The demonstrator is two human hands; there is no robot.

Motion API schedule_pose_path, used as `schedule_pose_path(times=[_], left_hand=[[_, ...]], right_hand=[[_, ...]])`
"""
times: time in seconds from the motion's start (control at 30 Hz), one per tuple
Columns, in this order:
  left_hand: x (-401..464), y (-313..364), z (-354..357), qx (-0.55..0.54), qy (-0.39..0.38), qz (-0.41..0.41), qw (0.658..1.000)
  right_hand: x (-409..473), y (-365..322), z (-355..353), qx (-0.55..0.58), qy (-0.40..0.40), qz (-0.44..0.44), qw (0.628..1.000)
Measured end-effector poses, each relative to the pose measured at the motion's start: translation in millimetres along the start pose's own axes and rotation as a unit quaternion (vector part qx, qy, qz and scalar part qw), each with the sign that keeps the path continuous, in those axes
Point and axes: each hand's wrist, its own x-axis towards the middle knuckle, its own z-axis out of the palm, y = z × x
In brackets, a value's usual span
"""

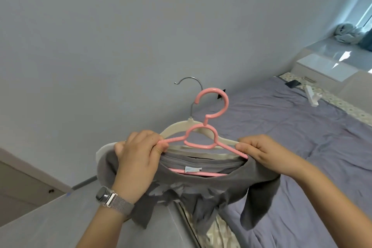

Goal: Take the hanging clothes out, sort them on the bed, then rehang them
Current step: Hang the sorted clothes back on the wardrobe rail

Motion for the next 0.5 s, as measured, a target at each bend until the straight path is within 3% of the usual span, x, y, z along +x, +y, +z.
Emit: schedule_pose_path(times=[0.27,0.5], left_hand=[[-87.4,41.9,-60.7,0.016,0.071,-0.046,0.996],[-183.7,21.7,-117.6,-0.005,0.143,-0.125,0.982]], right_hand=[[-86.1,-38.7,-29.8,0.096,0.003,-0.087,0.992],[-88.0,-110.5,20.3,-0.096,0.027,-0.21,0.973]])
